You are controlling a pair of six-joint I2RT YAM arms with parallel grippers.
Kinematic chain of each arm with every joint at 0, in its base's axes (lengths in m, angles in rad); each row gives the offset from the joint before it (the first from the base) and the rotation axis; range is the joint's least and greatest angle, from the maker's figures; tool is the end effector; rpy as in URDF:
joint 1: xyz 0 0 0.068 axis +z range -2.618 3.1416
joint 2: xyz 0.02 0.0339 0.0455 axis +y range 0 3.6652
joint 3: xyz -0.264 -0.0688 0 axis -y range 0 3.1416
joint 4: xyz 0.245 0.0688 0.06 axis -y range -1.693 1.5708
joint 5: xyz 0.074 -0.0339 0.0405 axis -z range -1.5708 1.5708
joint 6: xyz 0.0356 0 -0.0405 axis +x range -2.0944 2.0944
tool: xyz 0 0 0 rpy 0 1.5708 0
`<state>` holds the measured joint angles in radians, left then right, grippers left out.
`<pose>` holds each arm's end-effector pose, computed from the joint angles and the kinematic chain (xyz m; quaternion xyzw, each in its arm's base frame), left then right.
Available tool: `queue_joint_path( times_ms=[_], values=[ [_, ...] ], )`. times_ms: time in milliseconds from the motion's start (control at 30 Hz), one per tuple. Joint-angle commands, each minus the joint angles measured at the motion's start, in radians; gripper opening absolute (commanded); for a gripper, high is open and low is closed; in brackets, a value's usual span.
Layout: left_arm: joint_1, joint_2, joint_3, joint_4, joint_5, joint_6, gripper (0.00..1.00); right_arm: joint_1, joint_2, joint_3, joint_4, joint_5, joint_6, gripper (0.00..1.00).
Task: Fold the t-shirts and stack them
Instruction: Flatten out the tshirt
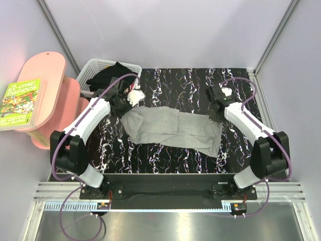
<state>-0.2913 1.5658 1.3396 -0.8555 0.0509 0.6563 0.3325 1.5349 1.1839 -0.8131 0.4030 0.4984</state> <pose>0.3083 -0.0943 0.2843 0.4480 0.8603 0.0196 0.2425 0.2914 0.0858 0.2514 0.1198 0.9529 -0.0995 0.2601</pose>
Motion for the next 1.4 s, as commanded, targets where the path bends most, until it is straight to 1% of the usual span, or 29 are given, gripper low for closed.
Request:
queue_joint_path(
  times_ms=[0,133,267,300,367,400,433,467,500,567,600,667,700,767,800,833,900,933,1000,1033,1133,1200,1267,1300,1333,1367],
  values=[
    [0.009,-0.107,-0.062,0.012,0.010,-0.003,0.00,-0.004,-0.051,0.164,0.019,0.141,0.017,0.00],
    [0.009,-0.167,-0.063,0.026,0.007,-0.003,0.00,-0.004,-0.094,0.172,0.018,0.158,0.046,0.00],
    [0.009,-0.167,-0.019,0.038,0.020,-0.021,0.00,-0.004,-0.127,0.096,0.026,0.155,0.040,0.00],
    [0.009,-0.161,0.012,0.041,0.029,-0.027,0.00,-0.004,-0.137,0.083,0.023,0.149,0.042,0.00],
    [0.009,-0.138,0.055,0.041,0.035,-0.038,0.00,-0.004,-0.157,0.041,0.015,0.103,0.042,0.00],
    [0.007,-0.129,0.103,0.041,0.043,-0.049,0.00,-0.004,-0.179,0.024,0.012,0.074,0.049,0.00],
    [0.006,-0.106,0.133,0.041,0.047,-0.052,0.00,0.000,-0.189,0.005,0.014,-0.009,0.051,0.00],
    [0.004,-0.092,0.163,0.042,0.055,-0.056,0.00,0.013,-0.199,-0.030,0.012,-0.054,0.049,0.00],
    [-0.003,-0.054,0.234,0.041,0.058,-0.070,0.00,0.057,-0.206,-0.047,0.014,-0.138,0.037,0.00],
    [-0.017,-0.012,0.315,0.042,0.052,-0.090,0.00,0.149,-0.200,-0.078,0.011,-0.214,0.014,0.00],
    [-0.031,0.035,0.402,0.039,0.050,-0.113,0.00,0.248,-0.181,-0.079,0.002,-0.289,-0.006,0.00],
    [-0.043,0.086,0.492,0.041,0.050,-0.161,0.00,0.336,-0.157,-0.072,-0.006,-0.384,-0.033,0.00],
    [-0.060,0.135,0.577,0.041,0.049,-0.181,0.00,0.438,-0.156,-0.066,-0.008,-0.451,-0.053,0.00],
    [-0.074,0.183,0.685,0.038,0.046,-0.223,0.00,0.535,-0.153,-0.023,-0.004,-0.495,-0.073,0.00],
    [-0.097,0.222,0.710,0.038,0.043,-0.231,0.00,0.578,-0.150,-0.003,-0.004,-0.524,-0.096,0.00],
    [-0.109,0.243,0.734,0.038,0.038,-0.237,0.00,0.655,-0.148,0.019,-0.008,-0.553,-0.116,0.00],
    [-0.149,0.304,0.791,0.038,0.012,-0.241,0.00,0.724,-0.139,0.103,-0.009,-0.566,-0.152,0.00],
    [-0.163,0.324,0.808,0.036,0.007,-0.244,0.00,0.778,-0.131,0.164,-0.009,-0.579,-0.162,0.00],
    [-0.207,0.382,0.852,0.033,0.004,-0.245,0.00,0.812,-0.099,0.232,-0.009,-0.581,-0.176,0.00],
    [-0.224,0.402,0.866,0.033,0.013,-0.247,0.00,0.830,-0.085,0.296,-0.008,-0.589,-0.181,0.00],
    [-0.295,0.459,0.921,0.032,0.055,-0.247,0.00,0.865,0.017,0.400,-0.005,-0.592,-0.207,0.00],
    [-0.350,0.484,0.929,0.030,0.095,-0.241,0.00,0.875,0.062,0.436,-0.006,-0.592,-0.221,0.01],
    [-0.394,0.503,0.938,0.030,0.121,-0.236,0.01,0.878,0.108,0.456,-0.009,-0.587,-0.222,0.29],
    [-0.404,0.510,0.941,0.030,0.128,-0.238,0.04,0.879,0.116,0.457,-0.008,-0.573,-0.222,0.47],
    [-0.410,0.517,0.948,0.032,0.138,-0.245,0.09,0.879,0.117,0.454,-0.015,-0.558,-0.222,0.56],
    [-0.414,0.530,0.948,0.032,0.162,-0.251,0.28,0.878,0.111,0.451,-0.017,-0.523,-0.227,0.65]
  ],
)
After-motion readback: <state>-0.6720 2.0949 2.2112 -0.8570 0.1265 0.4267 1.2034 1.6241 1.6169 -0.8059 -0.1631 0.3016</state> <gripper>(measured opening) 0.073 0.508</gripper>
